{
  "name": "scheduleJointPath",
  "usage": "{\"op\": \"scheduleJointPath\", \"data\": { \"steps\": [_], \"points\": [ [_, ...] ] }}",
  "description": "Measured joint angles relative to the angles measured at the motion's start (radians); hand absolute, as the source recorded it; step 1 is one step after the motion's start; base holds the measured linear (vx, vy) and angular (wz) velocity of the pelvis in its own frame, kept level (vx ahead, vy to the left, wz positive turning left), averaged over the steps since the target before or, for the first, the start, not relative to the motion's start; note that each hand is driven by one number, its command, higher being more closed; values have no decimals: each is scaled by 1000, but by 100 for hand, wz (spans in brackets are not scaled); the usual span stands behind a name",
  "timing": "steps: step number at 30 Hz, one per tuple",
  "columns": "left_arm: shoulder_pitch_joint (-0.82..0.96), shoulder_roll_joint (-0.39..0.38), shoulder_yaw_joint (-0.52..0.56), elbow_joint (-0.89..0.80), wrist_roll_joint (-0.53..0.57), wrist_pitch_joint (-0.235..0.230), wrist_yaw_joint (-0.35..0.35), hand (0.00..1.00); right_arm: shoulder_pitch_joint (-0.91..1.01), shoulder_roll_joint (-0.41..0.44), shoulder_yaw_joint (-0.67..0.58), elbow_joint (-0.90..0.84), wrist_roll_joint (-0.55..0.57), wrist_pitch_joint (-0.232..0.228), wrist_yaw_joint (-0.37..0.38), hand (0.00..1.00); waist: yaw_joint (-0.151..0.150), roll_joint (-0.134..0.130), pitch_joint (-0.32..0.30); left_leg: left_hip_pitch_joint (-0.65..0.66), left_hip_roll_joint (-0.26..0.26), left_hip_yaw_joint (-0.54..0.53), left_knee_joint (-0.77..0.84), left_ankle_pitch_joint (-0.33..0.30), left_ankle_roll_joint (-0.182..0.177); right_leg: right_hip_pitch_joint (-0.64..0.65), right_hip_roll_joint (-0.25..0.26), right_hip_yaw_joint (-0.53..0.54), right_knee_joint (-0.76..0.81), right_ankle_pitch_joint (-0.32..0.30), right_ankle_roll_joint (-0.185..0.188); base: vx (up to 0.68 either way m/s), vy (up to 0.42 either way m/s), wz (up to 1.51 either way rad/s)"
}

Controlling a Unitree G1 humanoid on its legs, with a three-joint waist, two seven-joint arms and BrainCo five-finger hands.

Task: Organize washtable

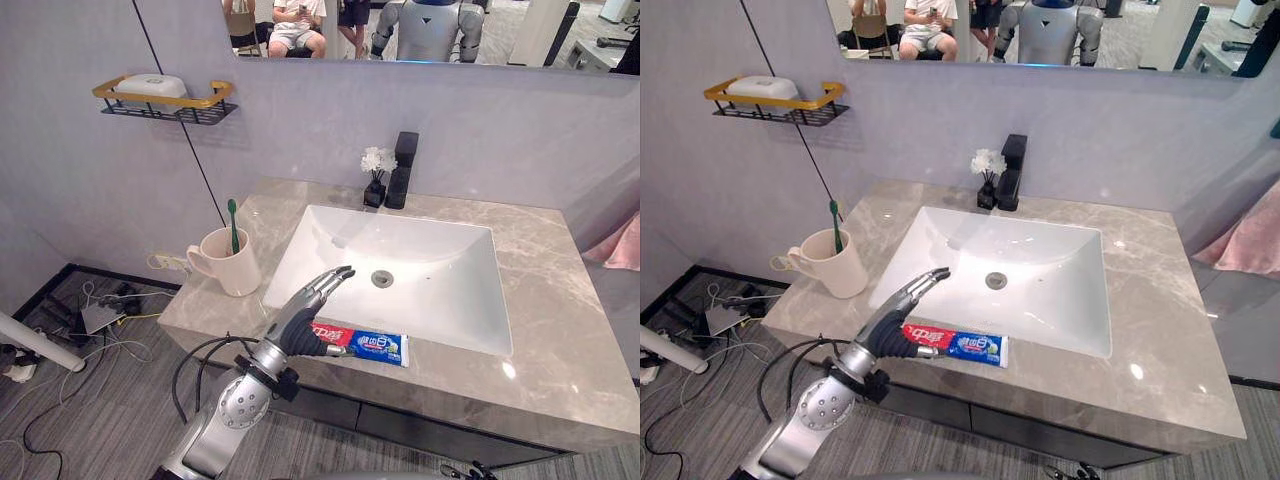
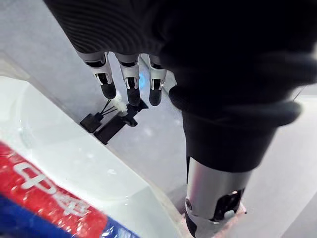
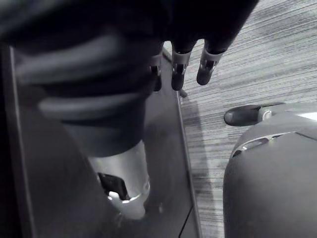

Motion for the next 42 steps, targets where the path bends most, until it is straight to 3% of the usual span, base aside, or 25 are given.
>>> {"op": "scheduleJointPath", "data": {
  "steps": [12,24,42],
  "points": [
    [-37,14,-39,70,51,13,-3,0,14,-2,-2,-19,0,2,1,0,-19,17,10,27,3,22,-21,0,-1,9,4,18,-11,4,0,-29,-8,-5],
    [-38,14,-37,138,89,28,-2,0,18,-8,-11,-33,-1,2,2,0,-39,15,11,32,3,33,-26,0,-1,8,4,29,-12,4,0,-14,-6,-1],
    [-37,14,22,165,128,35,0,0,20,-8,-18,-36,-6,3,7,0,-41,16,12,38,9,48,-30,-1,-3,5,10,43,-14,6,0,-18,-9,-2]
  ]
}}
